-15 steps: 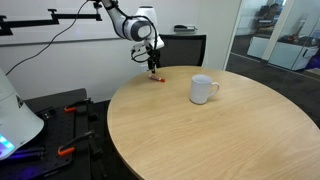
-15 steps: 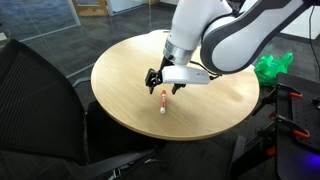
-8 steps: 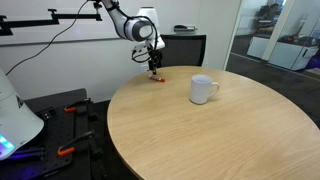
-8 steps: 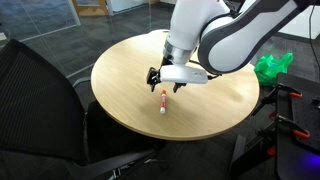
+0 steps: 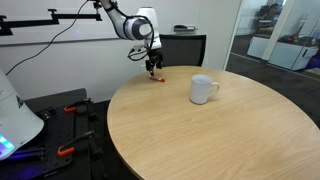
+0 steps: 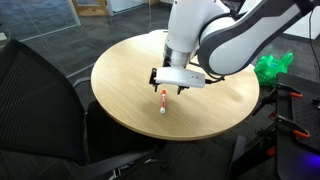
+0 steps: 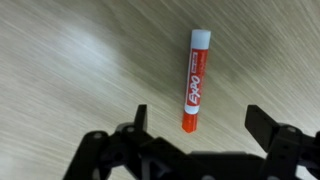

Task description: Put the marker inside the cup

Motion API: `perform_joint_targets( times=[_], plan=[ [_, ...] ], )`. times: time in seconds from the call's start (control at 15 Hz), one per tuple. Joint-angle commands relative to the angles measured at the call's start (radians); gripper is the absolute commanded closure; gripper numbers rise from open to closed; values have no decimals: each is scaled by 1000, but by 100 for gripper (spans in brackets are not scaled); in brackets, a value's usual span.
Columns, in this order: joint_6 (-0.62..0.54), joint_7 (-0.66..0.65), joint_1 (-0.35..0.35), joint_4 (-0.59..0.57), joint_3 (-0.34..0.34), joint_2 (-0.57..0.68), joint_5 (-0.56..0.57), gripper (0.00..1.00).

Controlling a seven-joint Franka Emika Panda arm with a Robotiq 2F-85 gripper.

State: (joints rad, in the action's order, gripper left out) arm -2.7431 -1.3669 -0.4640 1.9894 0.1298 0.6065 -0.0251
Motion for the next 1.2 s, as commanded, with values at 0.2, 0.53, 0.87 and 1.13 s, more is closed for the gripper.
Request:
perform_joint_targets(
  times=[0.2,0.53,0.87,1.13],
  plan=[
    [33,-61,13,-63,-10,55,11,0],
    [16,-51,28,-108,-16,110,2,0],
    [25,-42,46,-158,-23,155,-8,6],
    [29,-42,48,-186,-24,180,-9,37]
  ],
)
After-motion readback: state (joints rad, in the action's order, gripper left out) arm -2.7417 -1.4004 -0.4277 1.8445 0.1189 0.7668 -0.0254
